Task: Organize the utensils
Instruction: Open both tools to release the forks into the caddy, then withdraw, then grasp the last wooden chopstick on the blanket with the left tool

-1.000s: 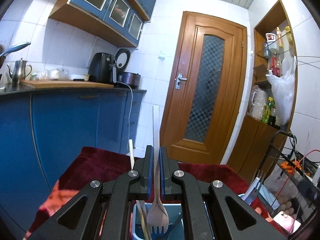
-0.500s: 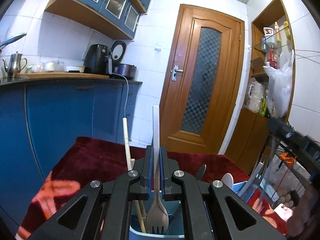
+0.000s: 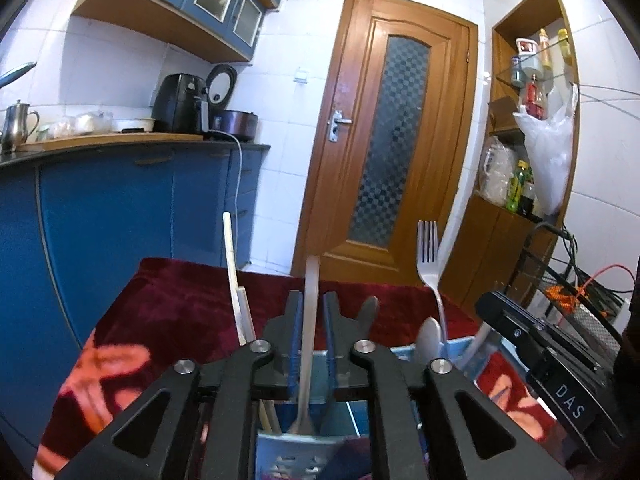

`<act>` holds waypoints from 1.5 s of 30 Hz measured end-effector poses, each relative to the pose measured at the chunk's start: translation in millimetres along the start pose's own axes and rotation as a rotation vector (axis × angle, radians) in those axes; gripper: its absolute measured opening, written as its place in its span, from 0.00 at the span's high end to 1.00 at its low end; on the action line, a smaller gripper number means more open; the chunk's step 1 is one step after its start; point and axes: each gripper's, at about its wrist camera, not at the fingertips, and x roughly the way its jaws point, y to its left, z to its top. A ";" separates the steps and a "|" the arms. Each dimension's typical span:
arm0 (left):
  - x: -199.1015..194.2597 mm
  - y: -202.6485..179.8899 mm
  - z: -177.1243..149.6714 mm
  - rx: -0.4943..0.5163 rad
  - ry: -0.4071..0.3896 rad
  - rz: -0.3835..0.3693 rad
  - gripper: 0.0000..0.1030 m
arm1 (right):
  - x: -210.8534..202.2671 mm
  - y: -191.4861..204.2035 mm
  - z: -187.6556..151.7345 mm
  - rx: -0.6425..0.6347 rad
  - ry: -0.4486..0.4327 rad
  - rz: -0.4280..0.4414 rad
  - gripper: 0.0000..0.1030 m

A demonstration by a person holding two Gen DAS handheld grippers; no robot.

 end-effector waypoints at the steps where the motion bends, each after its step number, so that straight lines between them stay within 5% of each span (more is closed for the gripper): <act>1: -2.2 -1.2 -0.4 0.003 0.004 -0.001 0.80 | -2.0 -0.1 -0.1 0.001 0.001 0.002 0.87; 5: -13.9 -3.2 -1.3 0.008 0.000 -0.004 0.69 | -12.3 0.9 -0.3 0.004 0.000 0.004 0.87; 20: -65.9 -10.2 -9.6 0.038 0.094 0.013 0.67 | -70.0 8.6 -6.5 0.016 0.060 -0.001 0.80; 45: -82.7 -45.7 -93.2 0.086 0.491 0.011 0.67 | -128.9 -38.3 -59.8 0.089 0.221 -0.046 0.69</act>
